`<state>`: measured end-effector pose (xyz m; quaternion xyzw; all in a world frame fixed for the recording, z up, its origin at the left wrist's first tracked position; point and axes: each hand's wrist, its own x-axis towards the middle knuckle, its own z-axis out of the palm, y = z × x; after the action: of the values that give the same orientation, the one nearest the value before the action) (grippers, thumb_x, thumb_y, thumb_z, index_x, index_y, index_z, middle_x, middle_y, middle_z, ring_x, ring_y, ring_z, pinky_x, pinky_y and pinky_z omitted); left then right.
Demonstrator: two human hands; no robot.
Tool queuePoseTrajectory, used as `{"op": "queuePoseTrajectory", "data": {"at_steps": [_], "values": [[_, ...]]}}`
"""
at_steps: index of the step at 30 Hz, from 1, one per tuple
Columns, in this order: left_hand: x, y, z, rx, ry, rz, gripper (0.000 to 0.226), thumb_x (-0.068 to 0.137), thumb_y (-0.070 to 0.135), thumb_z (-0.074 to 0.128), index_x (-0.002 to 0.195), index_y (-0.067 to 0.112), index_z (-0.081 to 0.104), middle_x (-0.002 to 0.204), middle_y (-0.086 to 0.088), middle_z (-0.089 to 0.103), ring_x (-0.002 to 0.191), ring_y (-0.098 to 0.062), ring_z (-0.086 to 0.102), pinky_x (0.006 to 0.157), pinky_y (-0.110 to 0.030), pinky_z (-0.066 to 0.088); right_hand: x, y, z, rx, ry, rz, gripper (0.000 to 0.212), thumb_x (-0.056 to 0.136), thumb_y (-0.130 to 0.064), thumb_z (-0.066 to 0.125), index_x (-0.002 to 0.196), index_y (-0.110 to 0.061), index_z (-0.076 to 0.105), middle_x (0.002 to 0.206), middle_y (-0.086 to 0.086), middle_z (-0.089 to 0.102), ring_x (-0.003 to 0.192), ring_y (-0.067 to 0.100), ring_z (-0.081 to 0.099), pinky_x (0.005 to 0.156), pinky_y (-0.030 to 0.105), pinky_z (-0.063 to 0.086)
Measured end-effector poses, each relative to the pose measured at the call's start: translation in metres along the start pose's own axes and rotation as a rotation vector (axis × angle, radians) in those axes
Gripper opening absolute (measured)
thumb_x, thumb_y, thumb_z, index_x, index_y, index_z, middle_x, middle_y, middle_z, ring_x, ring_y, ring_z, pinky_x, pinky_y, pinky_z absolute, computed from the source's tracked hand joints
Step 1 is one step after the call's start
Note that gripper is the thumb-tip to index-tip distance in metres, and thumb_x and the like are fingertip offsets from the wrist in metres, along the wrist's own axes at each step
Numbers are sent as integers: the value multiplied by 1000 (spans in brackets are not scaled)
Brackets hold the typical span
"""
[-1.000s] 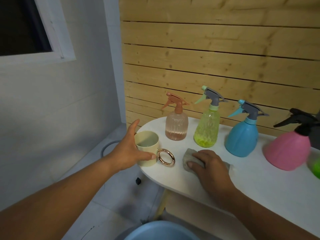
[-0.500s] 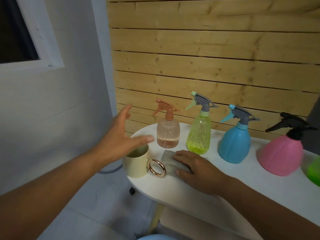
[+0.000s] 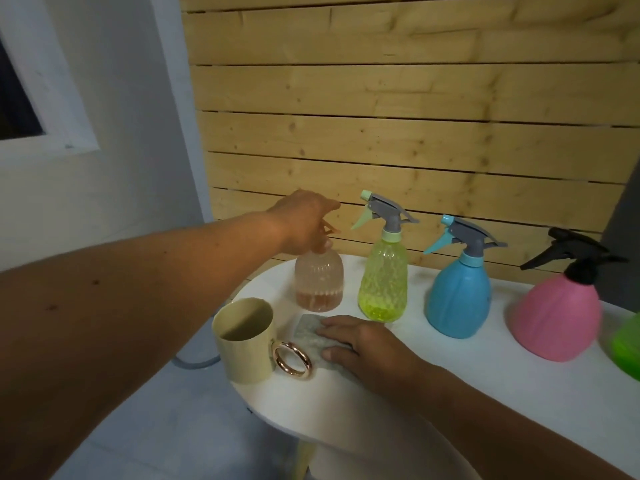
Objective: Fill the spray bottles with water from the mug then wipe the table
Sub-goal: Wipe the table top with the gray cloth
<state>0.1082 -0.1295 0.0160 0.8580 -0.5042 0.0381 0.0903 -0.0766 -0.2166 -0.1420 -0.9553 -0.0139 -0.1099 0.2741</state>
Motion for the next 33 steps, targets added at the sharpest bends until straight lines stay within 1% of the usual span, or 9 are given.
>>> {"op": "queuePoseTrajectory", "data": {"at_steps": [4,7,11,13,17,20,24,29,33], "values": [[6,-13,5,99,-116,-21,46,92,31,73,132,15,60,119,2,72,117,-27,61,98,-47,52,11,-1,6,9,24,-13,44,97,-29,64,139,-15,62,151,-1,52,139,11,45,115,19,30],[8,-16,-1,94,-170,-18,31,100,19,62,131,12,61,113,7,75,113,-26,64,98,-46,53,19,-4,12,-33,112,-22,38,94,-26,68,130,-14,69,144,-2,57,132,18,49,105,13,28],[9,-14,-14,136,-149,26,14,100,18,64,114,18,68,91,2,66,77,-17,60,69,-33,47,25,-7,15,67,143,-15,33,90,-17,71,123,-12,73,131,3,66,120,17,58,103,26,43],[9,-18,-23,99,-158,40,13,98,17,67,110,19,70,87,4,66,70,-12,58,66,-31,44,33,-7,15,83,119,-4,33,90,-15,71,122,-11,73,129,4,67,119,17,60,103,29,44],[9,-23,-55,55,-108,50,15,98,21,70,112,21,71,84,11,66,73,-9,60,70,-31,46,56,-5,20,31,84,42,35,92,-22,68,126,-17,71,127,3,67,116,22,62,102,35,45],[12,-27,-85,40,-54,37,22,97,25,71,119,24,71,92,14,67,86,-7,60,76,-30,43,78,-8,25,-31,67,62,30,96,-20,64,125,-14,70,125,5,67,114,23,61,96,33,45],[18,-33,-101,34,-7,38,29,97,26,71,126,25,69,106,12,70,103,-14,63,79,-25,43,129,6,37,-128,117,179,19,94,-14,61,111,-12,71,103,9,71,99,25,67,76,28,44],[20,-40,-95,5,2,43,28,96,26,73,124,24,71,100,16,71,95,-5,63,76,-21,43,152,17,38,-386,204,219,26,101,-23,53,123,-16,64,111,8,70,103,29,67,87,34,48],[21,-41,-82,9,-26,62,24,96,23,73,120,20,73,94,13,71,91,-9,65,73,-23,45,106,-1,35,-277,175,108,41,94,-14,55,134,-13,61,127,14,66,113,35,63,94,38,47]]}}
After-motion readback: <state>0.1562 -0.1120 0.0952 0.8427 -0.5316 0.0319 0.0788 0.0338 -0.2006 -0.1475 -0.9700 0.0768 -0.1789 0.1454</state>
